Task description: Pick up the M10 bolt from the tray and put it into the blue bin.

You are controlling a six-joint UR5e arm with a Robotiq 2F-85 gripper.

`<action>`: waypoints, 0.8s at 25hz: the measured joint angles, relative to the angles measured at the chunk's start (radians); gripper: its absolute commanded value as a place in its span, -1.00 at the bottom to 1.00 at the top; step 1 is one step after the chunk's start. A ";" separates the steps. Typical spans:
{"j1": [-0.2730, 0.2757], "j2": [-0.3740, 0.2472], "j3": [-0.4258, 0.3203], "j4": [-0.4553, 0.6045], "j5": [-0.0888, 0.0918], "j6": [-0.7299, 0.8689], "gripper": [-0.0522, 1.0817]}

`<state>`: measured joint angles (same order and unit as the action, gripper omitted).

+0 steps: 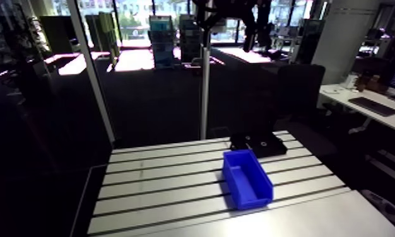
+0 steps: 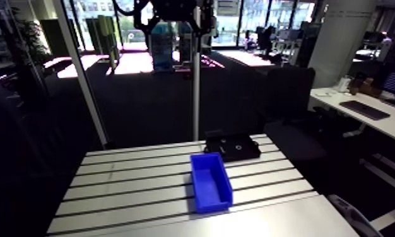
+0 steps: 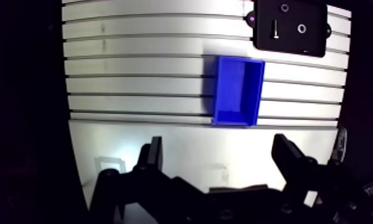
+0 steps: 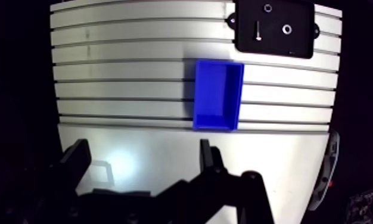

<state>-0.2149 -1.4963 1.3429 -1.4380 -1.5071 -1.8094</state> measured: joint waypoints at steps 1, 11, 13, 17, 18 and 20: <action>0.000 0.000 0.000 0.000 0.000 0.000 -0.90; -0.006 0.001 0.001 -0.007 0.000 0.029 -0.90; -0.006 0.001 0.001 -0.007 -0.001 0.030 -0.90; -0.006 0.002 0.002 -0.008 -0.001 0.031 -0.90; -0.006 0.002 0.002 -0.008 -0.001 0.031 -0.90; -0.006 0.003 0.003 -0.008 -0.001 0.031 -0.90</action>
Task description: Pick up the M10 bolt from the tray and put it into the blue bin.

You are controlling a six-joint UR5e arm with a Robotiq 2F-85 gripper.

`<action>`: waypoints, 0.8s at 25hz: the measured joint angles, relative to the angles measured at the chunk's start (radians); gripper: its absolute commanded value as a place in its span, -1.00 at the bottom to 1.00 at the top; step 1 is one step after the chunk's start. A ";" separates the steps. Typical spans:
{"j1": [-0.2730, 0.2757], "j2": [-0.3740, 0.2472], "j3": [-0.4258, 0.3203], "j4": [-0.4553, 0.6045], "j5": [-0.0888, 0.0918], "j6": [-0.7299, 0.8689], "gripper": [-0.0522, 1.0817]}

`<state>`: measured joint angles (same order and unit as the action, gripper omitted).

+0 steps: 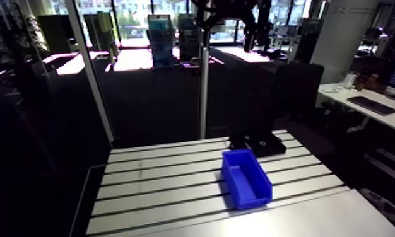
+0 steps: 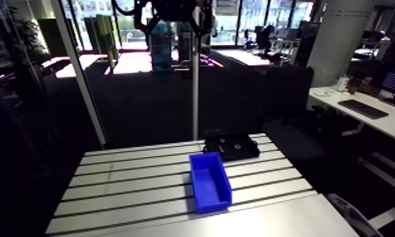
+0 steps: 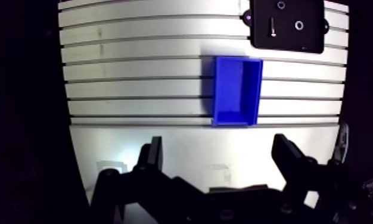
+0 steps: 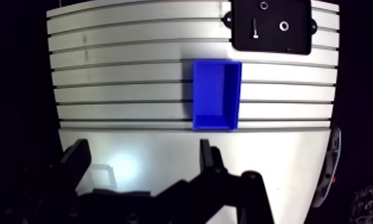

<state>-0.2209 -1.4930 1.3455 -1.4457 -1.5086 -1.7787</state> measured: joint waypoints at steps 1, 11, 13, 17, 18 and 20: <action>0.000 0.001 0.000 0.000 0.000 0.000 -0.90; -0.001 0.011 -0.002 -0.003 -0.003 0.000 -0.90; -0.002 0.017 -0.002 -0.009 -0.005 0.000 -0.90; -0.003 0.036 -0.005 -0.031 -0.011 -0.003 -0.90; -0.003 0.041 -0.006 -0.037 -0.011 -0.004 -0.90; -0.004 0.055 -0.009 -0.052 -0.013 -0.008 -0.90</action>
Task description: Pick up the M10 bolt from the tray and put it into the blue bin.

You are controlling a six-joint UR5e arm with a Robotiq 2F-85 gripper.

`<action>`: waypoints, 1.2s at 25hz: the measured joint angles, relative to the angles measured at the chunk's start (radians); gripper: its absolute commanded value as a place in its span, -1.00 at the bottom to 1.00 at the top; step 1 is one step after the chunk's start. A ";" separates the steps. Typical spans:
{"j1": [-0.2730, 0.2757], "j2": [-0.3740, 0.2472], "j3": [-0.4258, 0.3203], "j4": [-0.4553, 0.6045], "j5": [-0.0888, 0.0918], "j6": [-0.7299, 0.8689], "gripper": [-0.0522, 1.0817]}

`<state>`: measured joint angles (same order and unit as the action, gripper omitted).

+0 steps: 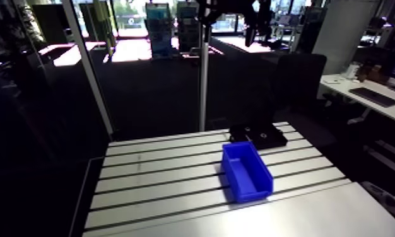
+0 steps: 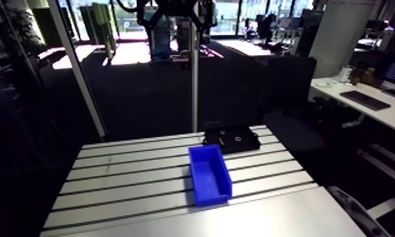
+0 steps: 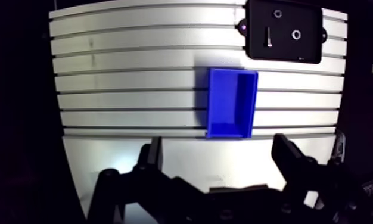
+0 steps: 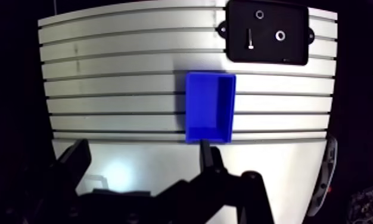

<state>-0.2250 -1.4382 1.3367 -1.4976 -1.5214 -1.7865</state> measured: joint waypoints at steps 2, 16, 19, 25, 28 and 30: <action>-0.003 0.012 -0.001 -0.016 -0.001 -0.005 -0.90; -0.095 0.116 -0.007 -0.121 -0.022 -0.090 -0.90; -0.110 0.142 -0.009 -0.141 -0.022 -0.106 -0.90; -0.129 0.208 -0.004 -0.198 -0.022 -0.123 -0.90; -0.137 0.242 -0.001 -0.224 -0.022 -0.126 -0.90; -0.140 0.262 0.000 -0.240 -0.023 -0.126 -0.90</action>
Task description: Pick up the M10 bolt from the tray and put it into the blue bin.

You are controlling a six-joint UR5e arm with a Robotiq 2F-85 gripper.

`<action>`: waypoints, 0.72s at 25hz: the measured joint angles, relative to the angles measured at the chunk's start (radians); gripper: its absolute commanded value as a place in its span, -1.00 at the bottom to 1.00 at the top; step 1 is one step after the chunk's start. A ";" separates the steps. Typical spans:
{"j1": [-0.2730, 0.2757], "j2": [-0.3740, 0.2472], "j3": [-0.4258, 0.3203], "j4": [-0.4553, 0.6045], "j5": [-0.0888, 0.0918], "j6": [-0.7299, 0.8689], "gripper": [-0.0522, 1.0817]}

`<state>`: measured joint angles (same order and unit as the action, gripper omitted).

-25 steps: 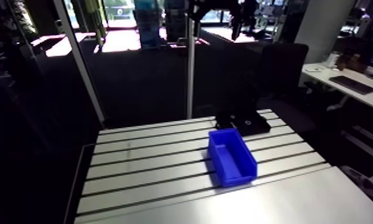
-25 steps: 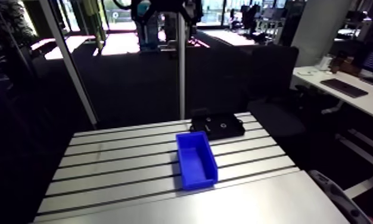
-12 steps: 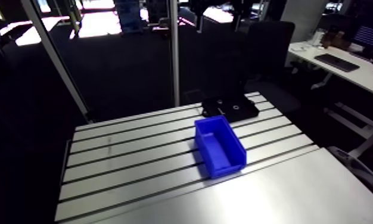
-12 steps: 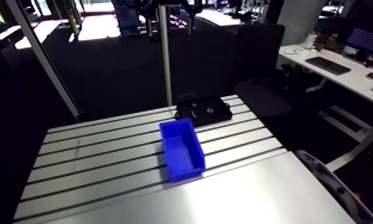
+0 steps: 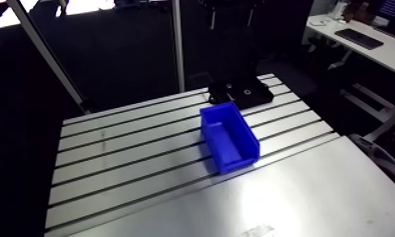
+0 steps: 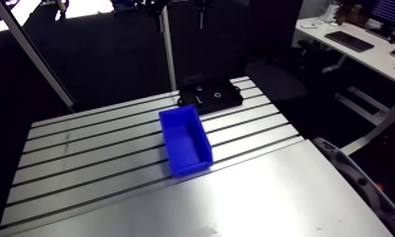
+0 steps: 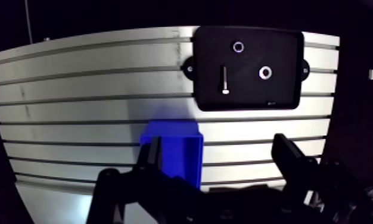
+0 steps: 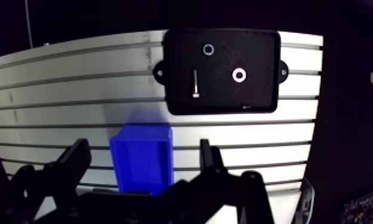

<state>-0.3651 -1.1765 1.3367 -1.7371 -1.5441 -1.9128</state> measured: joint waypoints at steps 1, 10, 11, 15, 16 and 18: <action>-0.001 0.010 0.001 -0.008 0.000 0.000 -0.90; -0.004 0.083 0.011 -0.083 -0.030 0.000 -0.90; -0.005 0.088 0.012 -0.088 -0.031 0.000 -0.90; -0.009 0.116 0.014 -0.111 -0.034 0.000 -0.89; -0.009 0.120 0.015 -0.115 -0.034 0.001 -0.89; -0.011 0.128 0.020 -0.123 -0.035 0.001 -0.89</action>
<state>-0.3763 -1.0487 1.3564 -1.8599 -1.5789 -1.9123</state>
